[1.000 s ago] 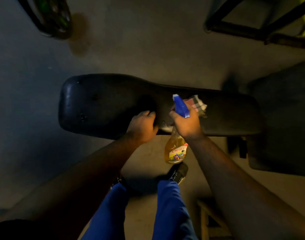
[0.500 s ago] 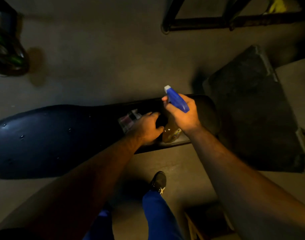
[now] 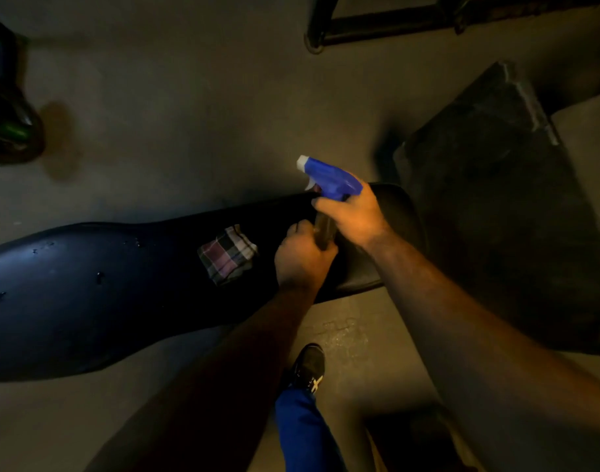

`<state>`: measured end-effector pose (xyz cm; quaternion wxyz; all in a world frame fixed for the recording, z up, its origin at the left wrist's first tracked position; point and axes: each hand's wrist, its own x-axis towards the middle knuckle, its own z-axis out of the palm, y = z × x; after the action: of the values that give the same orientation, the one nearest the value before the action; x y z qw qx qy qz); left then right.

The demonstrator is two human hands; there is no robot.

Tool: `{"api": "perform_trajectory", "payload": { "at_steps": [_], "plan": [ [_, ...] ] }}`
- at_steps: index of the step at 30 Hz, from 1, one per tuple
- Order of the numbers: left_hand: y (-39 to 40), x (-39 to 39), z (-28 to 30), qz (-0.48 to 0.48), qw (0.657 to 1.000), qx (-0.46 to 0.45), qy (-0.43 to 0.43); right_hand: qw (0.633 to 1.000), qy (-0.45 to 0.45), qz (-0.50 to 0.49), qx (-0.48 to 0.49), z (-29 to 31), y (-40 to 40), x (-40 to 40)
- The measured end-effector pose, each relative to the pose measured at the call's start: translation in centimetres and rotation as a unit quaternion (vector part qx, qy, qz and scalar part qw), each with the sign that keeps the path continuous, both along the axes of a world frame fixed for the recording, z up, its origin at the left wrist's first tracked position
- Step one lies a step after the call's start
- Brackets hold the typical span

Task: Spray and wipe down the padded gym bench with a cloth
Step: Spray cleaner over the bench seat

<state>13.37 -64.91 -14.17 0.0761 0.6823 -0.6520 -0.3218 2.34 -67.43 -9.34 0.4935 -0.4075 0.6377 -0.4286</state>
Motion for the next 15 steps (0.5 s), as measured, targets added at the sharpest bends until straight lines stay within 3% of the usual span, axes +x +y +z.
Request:
{"api": "perform_trajectory", "payload": {
  "at_steps": [8, 15],
  "plan": [
    [1.4, -1.5, -0.4, 0.044, 0.997, 0.022, 0.065, 0.994, -0.041, 0.024, 0.101, -1.3, 2.6, -1.5],
    [1.9, 0.0, 0.2, 0.005, 0.997, 0.044, 0.065, 0.998, -0.009, -0.037, 0.049, -1.7, 4.9, -0.2]
  ]
}}
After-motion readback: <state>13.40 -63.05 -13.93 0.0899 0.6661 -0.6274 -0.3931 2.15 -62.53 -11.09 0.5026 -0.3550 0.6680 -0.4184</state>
